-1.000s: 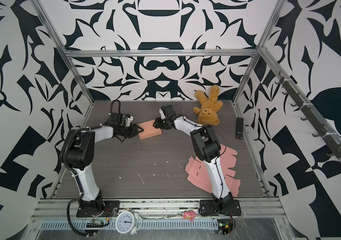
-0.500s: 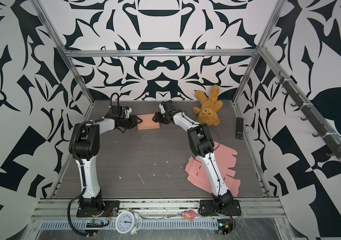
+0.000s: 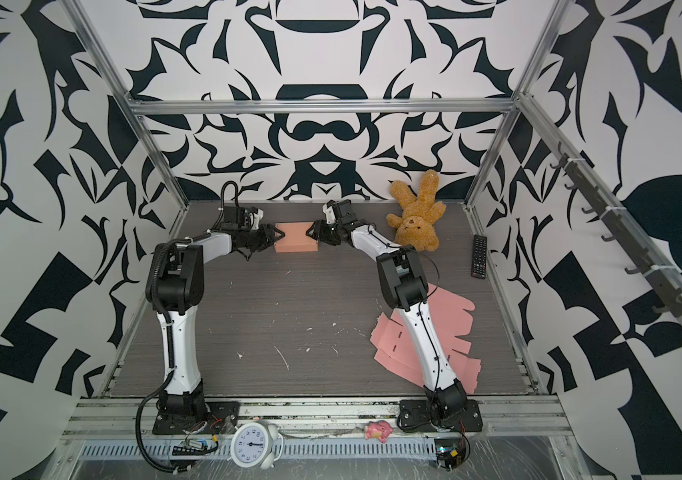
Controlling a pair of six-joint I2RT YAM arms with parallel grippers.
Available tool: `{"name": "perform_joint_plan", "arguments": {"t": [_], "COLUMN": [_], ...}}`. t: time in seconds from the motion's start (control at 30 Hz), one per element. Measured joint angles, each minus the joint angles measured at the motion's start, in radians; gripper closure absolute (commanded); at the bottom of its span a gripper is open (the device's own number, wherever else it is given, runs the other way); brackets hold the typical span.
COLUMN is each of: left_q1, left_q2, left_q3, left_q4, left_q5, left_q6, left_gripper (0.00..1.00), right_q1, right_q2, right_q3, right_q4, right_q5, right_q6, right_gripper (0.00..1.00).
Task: Fold the paper box
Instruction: 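Slide the peach box farther from the robot with both grippers, toward the teddy bear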
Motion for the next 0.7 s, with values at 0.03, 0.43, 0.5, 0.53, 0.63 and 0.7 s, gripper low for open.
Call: {"name": "perform_joint_plan", "arguments": {"t": [0.03,0.43,0.5,0.53,0.63,0.7], "left_q1": [0.000,0.000,0.000,0.000,0.006,0.011], "left_q2": [0.002,0.008,0.008,0.006,0.001,-0.013], "left_q3": [0.003,-0.012,-0.022,-0.028,-0.042,-0.063], "left_q4": [0.000,0.048,0.057,0.065,0.084,0.095], "left_q5": [0.000,0.006,0.013,0.020,0.033,0.042], "left_q6": [0.000,-0.021,-0.026,-0.030,-0.036,-0.040], "left_gripper": [0.44,0.30,0.27,0.26,0.22,0.19], "right_q1": [0.000,0.014,0.018,0.019,0.025,0.027], "right_q2": [0.000,-0.017,-0.032,-0.045,-0.080,-0.101], "right_q3": [-0.002,-0.044,-0.066,-0.082,-0.119,-0.142], "right_q4": [0.003,0.028,0.032,0.032,0.032,0.032], "right_q5": [-0.001,0.006,0.011,0.013,0.020,0.026], "right_q6": [0.001,-0.003,-0.003,-0.001,-0.002,-0.003], "right_gripper": [0.40,0.19,0.13,0.07,0.01,0.01]}}
